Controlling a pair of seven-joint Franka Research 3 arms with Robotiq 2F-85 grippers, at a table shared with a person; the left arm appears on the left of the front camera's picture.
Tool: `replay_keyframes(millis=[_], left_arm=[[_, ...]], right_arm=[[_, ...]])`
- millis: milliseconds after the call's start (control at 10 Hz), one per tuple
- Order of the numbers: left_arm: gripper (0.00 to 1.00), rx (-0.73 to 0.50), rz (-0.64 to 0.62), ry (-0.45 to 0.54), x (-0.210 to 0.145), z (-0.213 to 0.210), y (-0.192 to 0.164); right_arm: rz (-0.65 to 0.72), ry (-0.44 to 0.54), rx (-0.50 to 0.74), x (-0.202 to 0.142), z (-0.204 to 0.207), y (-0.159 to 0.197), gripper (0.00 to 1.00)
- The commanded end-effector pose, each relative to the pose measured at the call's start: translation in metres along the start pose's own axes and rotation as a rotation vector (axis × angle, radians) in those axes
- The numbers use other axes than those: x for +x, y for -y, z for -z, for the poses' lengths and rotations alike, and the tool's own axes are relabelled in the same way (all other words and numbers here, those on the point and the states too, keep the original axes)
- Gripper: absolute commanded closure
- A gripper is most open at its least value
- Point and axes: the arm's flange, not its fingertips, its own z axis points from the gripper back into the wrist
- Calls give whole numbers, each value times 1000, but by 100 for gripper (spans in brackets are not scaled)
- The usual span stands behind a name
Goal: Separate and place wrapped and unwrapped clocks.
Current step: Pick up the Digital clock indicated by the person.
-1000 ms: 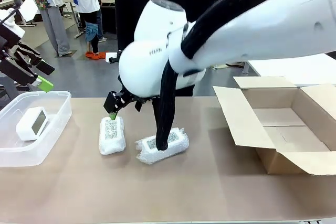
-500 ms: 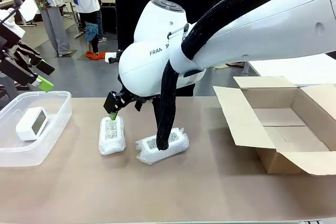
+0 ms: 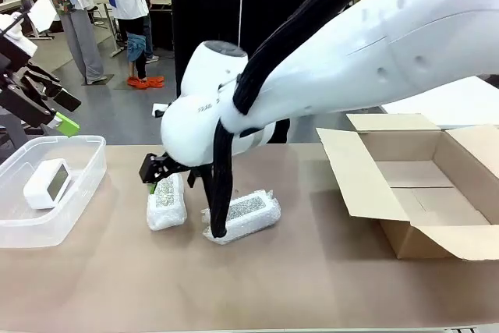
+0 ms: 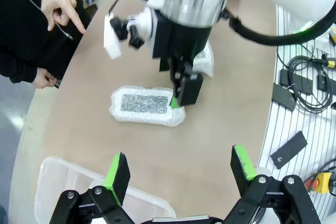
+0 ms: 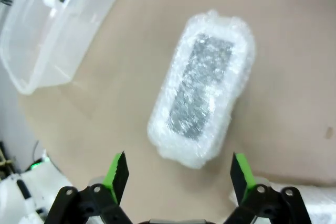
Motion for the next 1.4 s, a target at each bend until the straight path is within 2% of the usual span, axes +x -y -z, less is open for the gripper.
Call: replay_keyframes(millis=[0, 100, 400, 600, 900, 1300], left_arm=[[0, 3, -4, -4, 1, 0, 1], [0, 3, -4, -4, 1, 0, 1], [0, 3, -4, -4, 1, 0, 1], [0, 3, -4, -4, 1, 0, 1], [0, 3, -4, -4, 1, 0, 1], [0, 3, -4, -4, 1, 0, 1]], right_arm=[[66, 24, -73, 25, 25, -30, 0], [106, 36, -131, 30, 34, -35, 0], [82, -26, -225, 39, 42, -48, 0], [119, -23, -290, 48, 53, -54, 0], [127, -48, -358, 52, 61, -53, 0], [135, -62, -378, 50, 69, -43, 0]])
